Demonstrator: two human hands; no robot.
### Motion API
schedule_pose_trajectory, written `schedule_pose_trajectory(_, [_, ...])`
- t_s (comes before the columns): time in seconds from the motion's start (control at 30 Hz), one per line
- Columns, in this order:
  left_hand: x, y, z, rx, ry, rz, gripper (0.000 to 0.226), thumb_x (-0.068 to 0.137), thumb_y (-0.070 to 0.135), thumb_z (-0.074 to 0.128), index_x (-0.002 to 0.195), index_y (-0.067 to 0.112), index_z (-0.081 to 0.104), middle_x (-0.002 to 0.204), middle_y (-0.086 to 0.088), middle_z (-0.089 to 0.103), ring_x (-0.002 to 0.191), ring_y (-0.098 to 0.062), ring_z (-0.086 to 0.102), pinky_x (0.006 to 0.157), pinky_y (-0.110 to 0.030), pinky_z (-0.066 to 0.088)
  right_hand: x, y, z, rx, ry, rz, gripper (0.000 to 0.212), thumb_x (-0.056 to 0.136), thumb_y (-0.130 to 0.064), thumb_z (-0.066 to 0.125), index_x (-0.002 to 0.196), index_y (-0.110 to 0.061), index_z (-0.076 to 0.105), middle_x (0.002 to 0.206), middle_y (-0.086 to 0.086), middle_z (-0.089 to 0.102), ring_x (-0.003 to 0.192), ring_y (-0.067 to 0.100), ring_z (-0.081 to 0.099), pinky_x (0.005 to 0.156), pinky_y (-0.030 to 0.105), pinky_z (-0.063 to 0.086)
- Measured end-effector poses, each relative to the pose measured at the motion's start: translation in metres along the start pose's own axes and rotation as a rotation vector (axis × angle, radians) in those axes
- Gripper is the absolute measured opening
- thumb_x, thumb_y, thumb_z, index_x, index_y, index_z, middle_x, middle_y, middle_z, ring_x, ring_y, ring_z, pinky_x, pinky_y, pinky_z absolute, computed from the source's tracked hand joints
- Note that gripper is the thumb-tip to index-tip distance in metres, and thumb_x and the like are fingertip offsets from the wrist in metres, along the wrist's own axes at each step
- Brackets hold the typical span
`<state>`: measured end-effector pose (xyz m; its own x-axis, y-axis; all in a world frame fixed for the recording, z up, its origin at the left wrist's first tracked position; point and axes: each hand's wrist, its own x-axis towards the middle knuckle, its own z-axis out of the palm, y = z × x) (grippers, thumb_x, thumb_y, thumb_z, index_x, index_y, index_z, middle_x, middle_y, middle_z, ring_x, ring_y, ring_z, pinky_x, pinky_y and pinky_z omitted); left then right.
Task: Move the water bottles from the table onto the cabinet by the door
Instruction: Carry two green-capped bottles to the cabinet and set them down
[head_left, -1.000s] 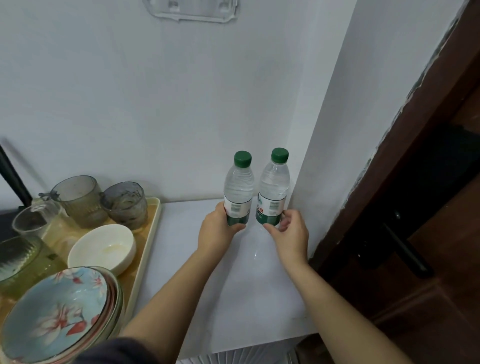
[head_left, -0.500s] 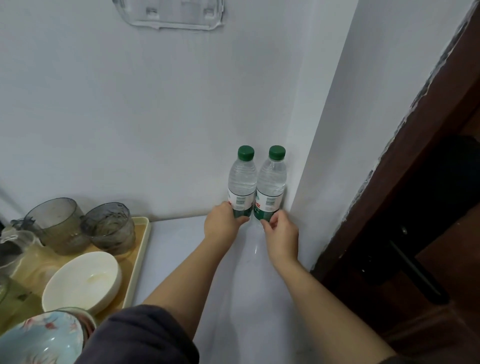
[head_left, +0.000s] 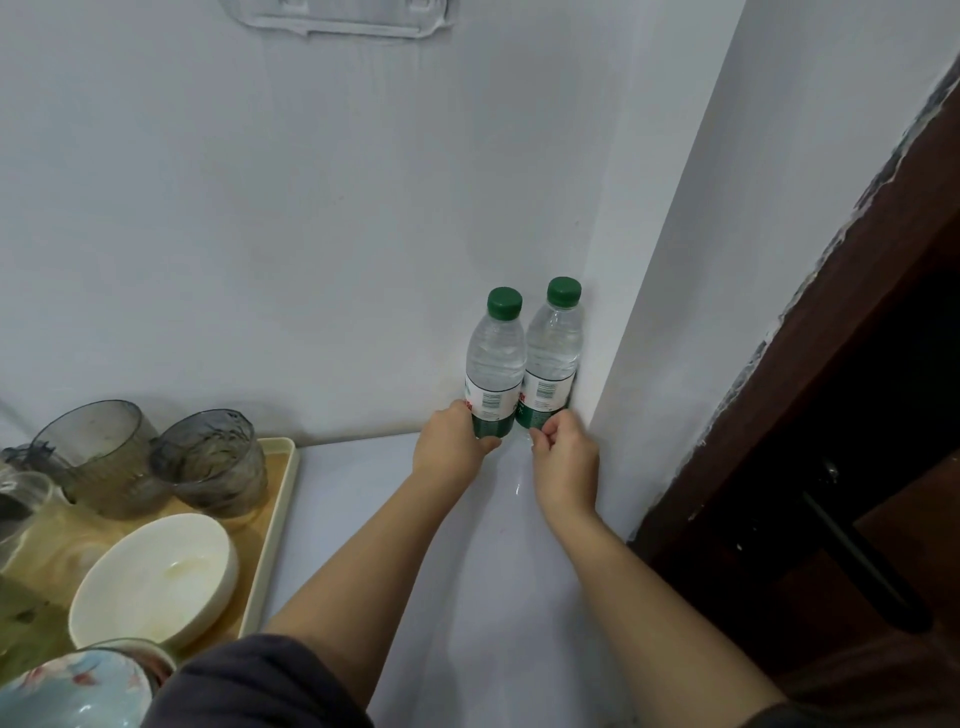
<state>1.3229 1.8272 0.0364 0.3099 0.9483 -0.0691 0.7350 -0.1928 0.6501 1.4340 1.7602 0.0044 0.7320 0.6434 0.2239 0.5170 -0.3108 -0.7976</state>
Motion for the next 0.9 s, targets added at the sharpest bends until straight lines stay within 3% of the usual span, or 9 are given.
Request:
schedule_pose_trajectory(0.17, [0.001,0.001,0.000,-0.006,0.037,0.002,0.037,0.082,0.024,0.075,0.108,0.004,0.058,0.104,-0.013,0.068,0.095,-0.032,0.062,0.067,-0.033,0.043,0.001,0.000,0.000,-0.005,0.001,-0.018,0.016,0.087,-0.008,0.068,0.082,-0.005,0.053,0.075,0.007,0.059,0.067,0.029,0.055,0.060,0.031,0.038])
schedule_pose_trajectory(0.43, [-0.004,0.005,-0.004,0.101,0.045,-0.021,0.041,0.085,0.035,0.071,0.113,0.010,0.055,0.107,-0.008,0.067,0.099,-0.029,0.062,0.066,-0.031,0.039,-0.003,-0.003,-0.003,0.002,-0.011,-0.006,0.016,0.089,-0.007,0.065,0.081,-0.008,0.050,0.079,0.009,0.060,0.070,0.029,0.054,0.062,0.033,0.040])
schedule_pose_trajectory(0.6, [-0.010,-0.001,-0.003,0.123,-0.004,-0.051,0.051,0.082,0.041,0.072,0.118,0.014,0.049,0.116,-0.005,0.063,0.106,-0.027,0.060,0.070,-0.032,0.040,-0.015,0.006,-0.017,-0.028,-0.117,-0.049,0.013,0.088,-0.013,0.068,0.084,-0.012,0.056,0.085,0.005,0.061,0.079,0.025,0.058,0.072,0.033,0.048])
schedule_pose_trajectory(0.67, [-0.017,-0.005,-0.005,0.130,-0.018,-0.076,0.061,0.080,0.042,0.073,0.125,0.012,0.044,0.125,-0.006,0.058,0.115,-0.027,0.054,0.077,-0.035,0.043,-0.019,0.012,-0.028,-0.063,-0.202,-0.099,0.013,0.088,-0.016,0.069,0.095,-0.010,0.062,0.095,0.003,0.060,0.090,0.023,0.059,0.081,0.032,0.048])
schedule_pose_trajectory(0.77, [-0.042,-0.016,-0.010,0.212,0.027,-0.075,0.080,0.081,0.047,0.070,0.140,0.010,0.032,0.138,-0.009,0.048,0.129,-0.026,0.042,0.097,-0.037,0.039,-0.030,0.019,-0.047,-0.171,-0.320,-0.211,0.035,0.088,-0.027,0.069,0.118,-0.012,0.061,0.118,0.003,0.058,0.113,0.021,0.055,0.097,0.035,0.044])
schedule_pose_trajectory(0.83, [-0.065,-0.026,-0.013,0.341,0.076,-0.039,0.087,0.083,0.054,0.063,0.147,0.010,0.023,0.148,-0.009,0.037,0.138,-0.027,0.029,0.111,-0.039,0.026,-0.042,0.018,-0.056,-0.320,-0.396,-0.303,0.052,0.090,-0.039,0.063,0.135,-0.017,0.050,0.138,0.004,0.049,0.131,0.024,0.043,0.109,0.038,0.033])
schedule_pose_trajectory(0.9, [-0.094,-0.036,-0.013,0.436,0.096,-0.033,0.088,0.088,0.060,0.051,0.151,0.013,0.012,0.158,-0.008,0.019,0.146,-0.030,0.012,0.117,-0.045,0.013,-0.054,0.014,-0.062,-0.509,-0.504,-0.375,0.064,0.094,-0.051,0.051,0.149,-0.024,0.032,0.157,0.005,0.027,0.147,0.026,0.020,0.118,0.045,0.016])
